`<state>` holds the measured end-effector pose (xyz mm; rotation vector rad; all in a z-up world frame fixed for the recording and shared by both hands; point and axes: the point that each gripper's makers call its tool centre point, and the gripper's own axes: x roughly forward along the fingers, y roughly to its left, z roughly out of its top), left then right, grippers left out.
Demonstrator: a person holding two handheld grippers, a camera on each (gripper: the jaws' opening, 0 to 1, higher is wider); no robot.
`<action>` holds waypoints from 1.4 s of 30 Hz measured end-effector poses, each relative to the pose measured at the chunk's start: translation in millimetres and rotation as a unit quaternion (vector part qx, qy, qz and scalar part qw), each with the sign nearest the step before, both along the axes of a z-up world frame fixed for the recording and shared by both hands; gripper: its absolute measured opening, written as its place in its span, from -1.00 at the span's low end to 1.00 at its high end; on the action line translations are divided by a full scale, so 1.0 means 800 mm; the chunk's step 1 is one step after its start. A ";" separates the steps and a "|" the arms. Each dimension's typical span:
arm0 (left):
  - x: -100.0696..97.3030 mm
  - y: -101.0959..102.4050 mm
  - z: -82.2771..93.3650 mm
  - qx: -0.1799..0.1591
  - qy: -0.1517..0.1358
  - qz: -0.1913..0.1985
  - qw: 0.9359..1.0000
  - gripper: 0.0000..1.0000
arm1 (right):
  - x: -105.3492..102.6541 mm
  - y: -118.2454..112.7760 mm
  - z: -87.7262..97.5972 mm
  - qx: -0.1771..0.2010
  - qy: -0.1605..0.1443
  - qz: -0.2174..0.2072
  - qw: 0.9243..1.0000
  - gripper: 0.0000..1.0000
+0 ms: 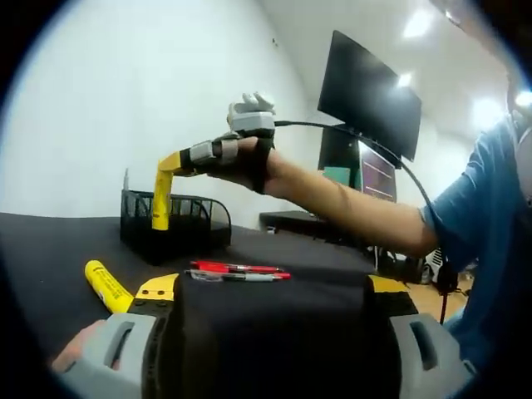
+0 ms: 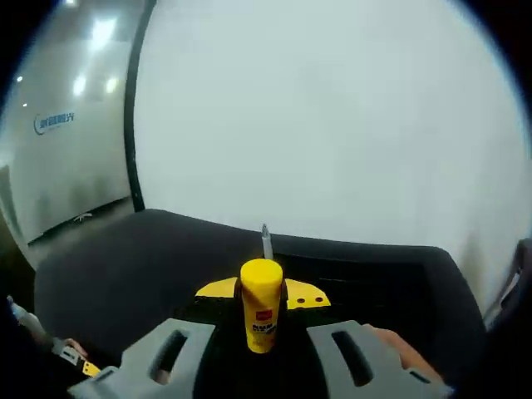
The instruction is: Pick up pens and glue sticks and place them into the holder.
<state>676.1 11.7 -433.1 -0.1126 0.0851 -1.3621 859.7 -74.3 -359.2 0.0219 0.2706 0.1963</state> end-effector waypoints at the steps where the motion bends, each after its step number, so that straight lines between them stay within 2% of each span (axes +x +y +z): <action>1: 0.000 0.000 0.000 0.000 0.000 0.000 1.000 0.66 | -0.001 0.003 -0.002 0.000 -0.001 -0.002 1.000 -0.68; 8: 0.000 0.000 -0.001 0.004 -0.002 0.000 1.000 0.64 | 0.007 0.008 -0.010 0.007 -0.017 -0.019 1.000 -0.68; 17: -0.001 0.000 0.000 0.001 -0.003 -0.001 1.000 0.64 | 0.011 0.003 -0.013 0.005 -0.063 -0.059 0.996 -0.68; 33: -0.001 0.000 0.000 0.000 -0.003 0.000 1.000 0.63 | 0.039 -0.007 -0.026 0.004 -0.089 -0.102 0.991 -0.68; 37: -0.001 0.000 0.000 0.001 -0.003 0.000 1.000 0.62 | 0.038 -0.008 -0.028 0.009 -0.094 -0.108 0.990 -0.68; 42: -0.001 0.000 0.000 0.002 -0.004 0.000 1.000 0.62 | 0.036 -0.005 -0.018 0.007 -0.115 -0.106 0.988 -0.70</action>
